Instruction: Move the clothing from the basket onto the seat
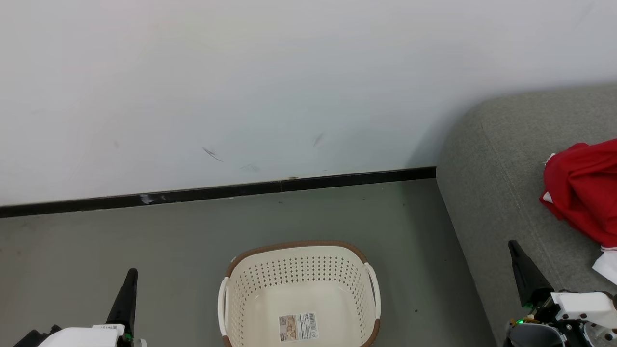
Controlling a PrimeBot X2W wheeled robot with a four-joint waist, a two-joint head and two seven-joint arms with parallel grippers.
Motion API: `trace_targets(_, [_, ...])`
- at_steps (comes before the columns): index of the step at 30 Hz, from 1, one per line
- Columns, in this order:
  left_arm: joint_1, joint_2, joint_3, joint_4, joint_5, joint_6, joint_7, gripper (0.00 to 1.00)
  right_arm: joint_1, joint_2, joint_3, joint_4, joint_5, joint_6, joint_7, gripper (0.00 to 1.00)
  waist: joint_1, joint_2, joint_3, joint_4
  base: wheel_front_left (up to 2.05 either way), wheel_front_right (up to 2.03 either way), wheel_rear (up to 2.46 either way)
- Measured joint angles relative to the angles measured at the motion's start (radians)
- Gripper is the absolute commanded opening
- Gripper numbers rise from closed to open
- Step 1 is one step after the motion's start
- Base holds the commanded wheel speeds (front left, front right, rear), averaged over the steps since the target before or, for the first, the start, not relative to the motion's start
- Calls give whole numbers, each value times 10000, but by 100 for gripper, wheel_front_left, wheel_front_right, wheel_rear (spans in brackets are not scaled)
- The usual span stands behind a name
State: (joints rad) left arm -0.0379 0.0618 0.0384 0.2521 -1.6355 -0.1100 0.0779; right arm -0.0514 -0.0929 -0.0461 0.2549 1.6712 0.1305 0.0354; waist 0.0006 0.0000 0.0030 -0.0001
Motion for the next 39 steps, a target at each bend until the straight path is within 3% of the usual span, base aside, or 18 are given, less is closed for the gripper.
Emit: trace_targets(39, [-168, -13, 31, 188, 0, -84, 0, 0, -10, 2, -44, 61, 13, 0, 15, 0, -3, 0, -2, 1, 0, 0, 0])
